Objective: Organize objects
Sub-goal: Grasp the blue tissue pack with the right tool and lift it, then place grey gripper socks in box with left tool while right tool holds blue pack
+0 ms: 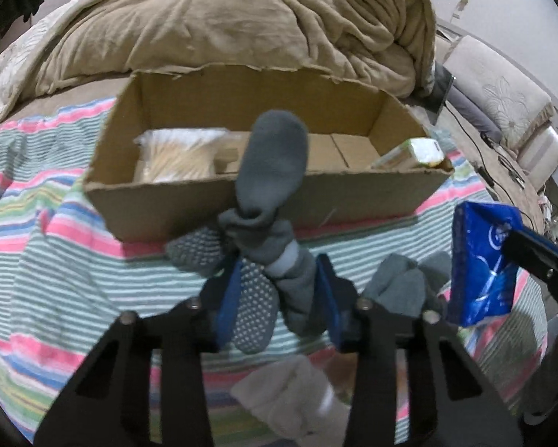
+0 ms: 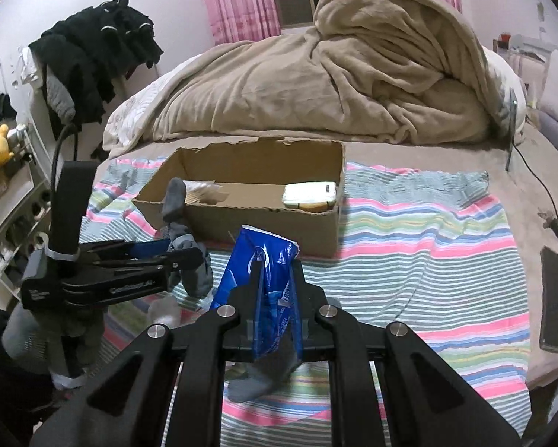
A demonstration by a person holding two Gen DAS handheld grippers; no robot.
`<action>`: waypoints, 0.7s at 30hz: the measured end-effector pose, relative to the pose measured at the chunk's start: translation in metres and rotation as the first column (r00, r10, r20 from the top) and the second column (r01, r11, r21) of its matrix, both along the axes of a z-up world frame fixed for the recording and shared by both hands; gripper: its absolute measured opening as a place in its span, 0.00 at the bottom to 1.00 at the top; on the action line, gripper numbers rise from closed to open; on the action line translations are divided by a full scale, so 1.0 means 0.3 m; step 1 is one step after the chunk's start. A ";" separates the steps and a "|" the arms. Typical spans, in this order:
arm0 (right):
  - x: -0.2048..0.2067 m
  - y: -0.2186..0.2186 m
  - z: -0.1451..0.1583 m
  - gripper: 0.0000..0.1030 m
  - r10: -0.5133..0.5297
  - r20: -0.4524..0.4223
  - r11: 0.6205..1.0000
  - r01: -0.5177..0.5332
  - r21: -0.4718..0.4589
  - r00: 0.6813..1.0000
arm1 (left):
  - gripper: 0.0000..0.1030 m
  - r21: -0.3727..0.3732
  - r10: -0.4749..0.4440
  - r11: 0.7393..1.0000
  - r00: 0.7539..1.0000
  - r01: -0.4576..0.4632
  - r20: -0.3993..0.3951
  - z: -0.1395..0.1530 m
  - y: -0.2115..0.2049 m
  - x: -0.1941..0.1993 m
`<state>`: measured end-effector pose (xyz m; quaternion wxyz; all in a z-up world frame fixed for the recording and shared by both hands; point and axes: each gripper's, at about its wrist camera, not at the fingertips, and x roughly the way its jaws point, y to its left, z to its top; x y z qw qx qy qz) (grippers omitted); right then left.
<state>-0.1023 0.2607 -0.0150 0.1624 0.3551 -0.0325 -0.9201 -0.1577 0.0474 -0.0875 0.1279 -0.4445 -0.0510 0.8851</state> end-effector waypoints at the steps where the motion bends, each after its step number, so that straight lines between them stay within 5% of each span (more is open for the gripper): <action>1: 0.003 0.005 0.001 0.13 -0.002 -0.001 1.000 0.002 -0.001 1.000 | 0.36 0.001 0.002 1.000 1.000 -0.002 -0.001 -0.002 0.002 0.000; 13: 0.024 0.010 0.061 0.13 0.014 -0.034 1.000 -0.015 -0.009 0.999 | 0.29 0.060 0.013 0.998 0.999 -0.011 -0.035 0.044 -0.049 0.079; 21: 0.022 -0.002 0.121 0.13 0.022 -0.068 1.000 -0.023 -0.008 0.997 | 0.29 0.093 0.021 0.996 0.995 -0.011 -0.102 0.162 -0.109 0.154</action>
